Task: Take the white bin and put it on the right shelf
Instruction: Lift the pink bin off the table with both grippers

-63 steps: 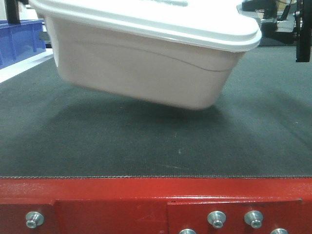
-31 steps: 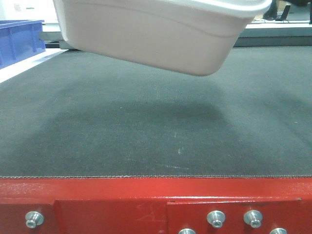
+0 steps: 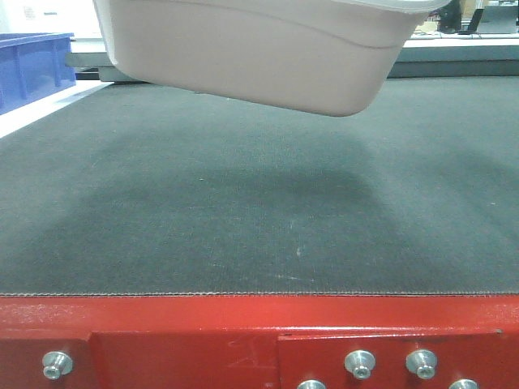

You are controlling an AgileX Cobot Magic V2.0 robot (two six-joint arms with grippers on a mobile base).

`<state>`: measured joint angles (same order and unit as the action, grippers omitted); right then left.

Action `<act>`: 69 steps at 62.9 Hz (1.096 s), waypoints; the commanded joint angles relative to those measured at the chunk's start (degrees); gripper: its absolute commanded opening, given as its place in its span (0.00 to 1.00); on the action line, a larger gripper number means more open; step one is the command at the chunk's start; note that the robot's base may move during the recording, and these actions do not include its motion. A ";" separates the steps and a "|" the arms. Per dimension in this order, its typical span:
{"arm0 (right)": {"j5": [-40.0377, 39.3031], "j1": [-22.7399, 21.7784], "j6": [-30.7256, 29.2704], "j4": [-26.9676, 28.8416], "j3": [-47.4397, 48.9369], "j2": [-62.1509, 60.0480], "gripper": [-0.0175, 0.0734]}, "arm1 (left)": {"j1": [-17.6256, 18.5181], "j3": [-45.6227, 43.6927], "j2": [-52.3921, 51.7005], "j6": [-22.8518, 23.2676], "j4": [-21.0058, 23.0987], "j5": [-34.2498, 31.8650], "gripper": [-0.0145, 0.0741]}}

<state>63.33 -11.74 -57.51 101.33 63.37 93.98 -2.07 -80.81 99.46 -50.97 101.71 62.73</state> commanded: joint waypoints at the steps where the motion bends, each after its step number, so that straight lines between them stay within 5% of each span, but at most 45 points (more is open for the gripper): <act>1: 9.77 0.92 -1.04 8.22 2.34 -3.32 0.47 | 2.22 -2.16 -3.33 -0.18 5.53 12.84 0.02; 69: 9.37 0.92 -1.04 8.22 2.34 -3.26 0.47 | 2.22 -2.16 -3.33 -0.18 5.53 12.84 0.02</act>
<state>63.20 -11.74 -57.51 101.25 63.37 93.98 -2.07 -80.81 99.46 -50.97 101.71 62.73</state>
